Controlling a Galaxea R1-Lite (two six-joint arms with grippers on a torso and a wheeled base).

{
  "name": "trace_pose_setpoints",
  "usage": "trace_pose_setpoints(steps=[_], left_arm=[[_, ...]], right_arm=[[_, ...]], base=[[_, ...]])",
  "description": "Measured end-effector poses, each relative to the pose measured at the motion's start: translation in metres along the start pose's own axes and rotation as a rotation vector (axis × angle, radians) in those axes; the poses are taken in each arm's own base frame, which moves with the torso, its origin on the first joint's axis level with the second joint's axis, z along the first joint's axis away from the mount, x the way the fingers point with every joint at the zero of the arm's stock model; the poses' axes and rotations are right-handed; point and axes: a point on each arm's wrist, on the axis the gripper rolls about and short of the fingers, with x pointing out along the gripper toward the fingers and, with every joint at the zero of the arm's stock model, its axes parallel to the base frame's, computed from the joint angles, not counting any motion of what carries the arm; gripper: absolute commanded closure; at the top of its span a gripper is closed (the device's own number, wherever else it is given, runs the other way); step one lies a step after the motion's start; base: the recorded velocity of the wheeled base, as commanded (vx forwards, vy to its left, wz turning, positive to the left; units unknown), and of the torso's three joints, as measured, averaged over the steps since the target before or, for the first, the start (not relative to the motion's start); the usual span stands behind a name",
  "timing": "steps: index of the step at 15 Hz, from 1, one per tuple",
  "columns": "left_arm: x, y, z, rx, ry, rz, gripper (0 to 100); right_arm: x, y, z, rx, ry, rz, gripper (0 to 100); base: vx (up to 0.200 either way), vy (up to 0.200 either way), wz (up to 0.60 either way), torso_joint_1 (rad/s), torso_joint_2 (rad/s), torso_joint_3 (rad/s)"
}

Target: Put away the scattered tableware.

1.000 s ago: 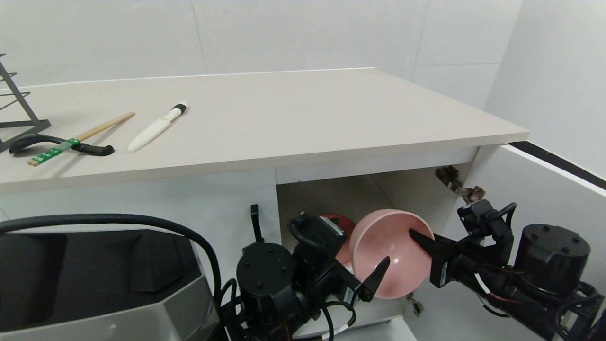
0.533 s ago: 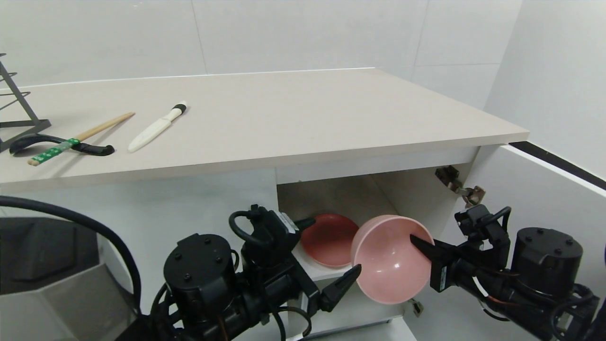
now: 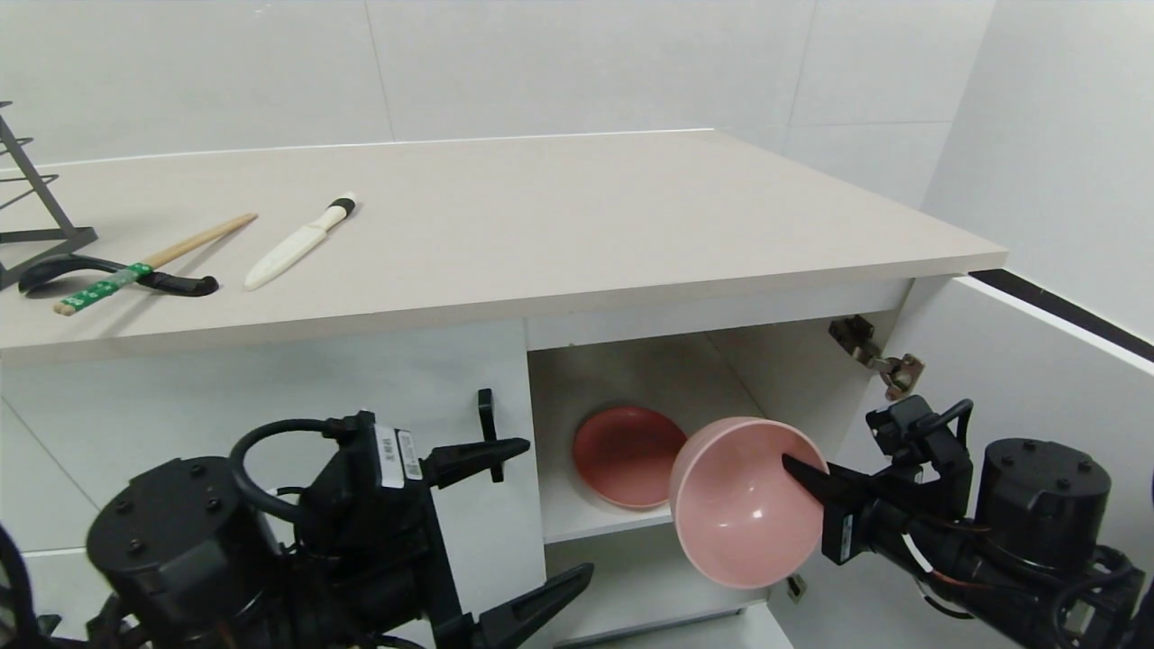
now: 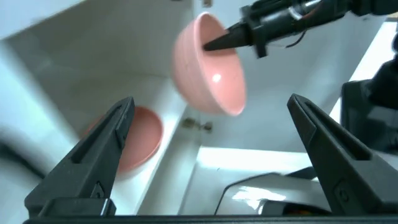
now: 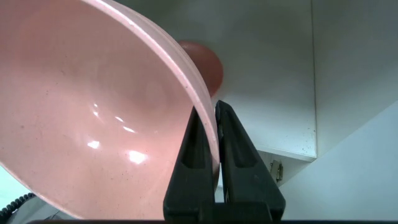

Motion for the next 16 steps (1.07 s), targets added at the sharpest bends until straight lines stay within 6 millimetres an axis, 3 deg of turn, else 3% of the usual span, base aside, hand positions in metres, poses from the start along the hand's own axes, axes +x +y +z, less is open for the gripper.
trace_pose_setpoints(steps=[4, 9, 13, 16], left_arm=[[-0.037, 0.0, 0.006, 0.01, -0.009, 0.076, 0], [-0.075, -0.002, 0.037, 0.047, -0.164, 0.174, 0], [-0.114, -0.02, 0.051, -0.038, -0.218, 0.211, 0], [-0.149, -0.037, 0.041, -0.137, -0.136, 0.314, 0]], right_arm=[[-0.002, 0.0, -0.002, 0.001, 0.009, -0.002, 100], [-0.003, 0.0, -0.004, 0.001, 0.02, -0.002, 100], [-0.004, 0.0, -0.007, 0.002, 0.037, -0.002, 100], [-0.004, 0.0, -0.01, 0.003, 0.057, -0.003, 100]], base=[[0.0, 0.0, 0.0, 0.0, 0.0, 0.0], [0.0, 0.0, 0.0, 0.0, 0.0, 0.0], [0.0, 0.0, 0.0, 0.0, 0.0, 0.0], [0.0, 0.0, 0.0, 0.0, 0.0, 0.0]])
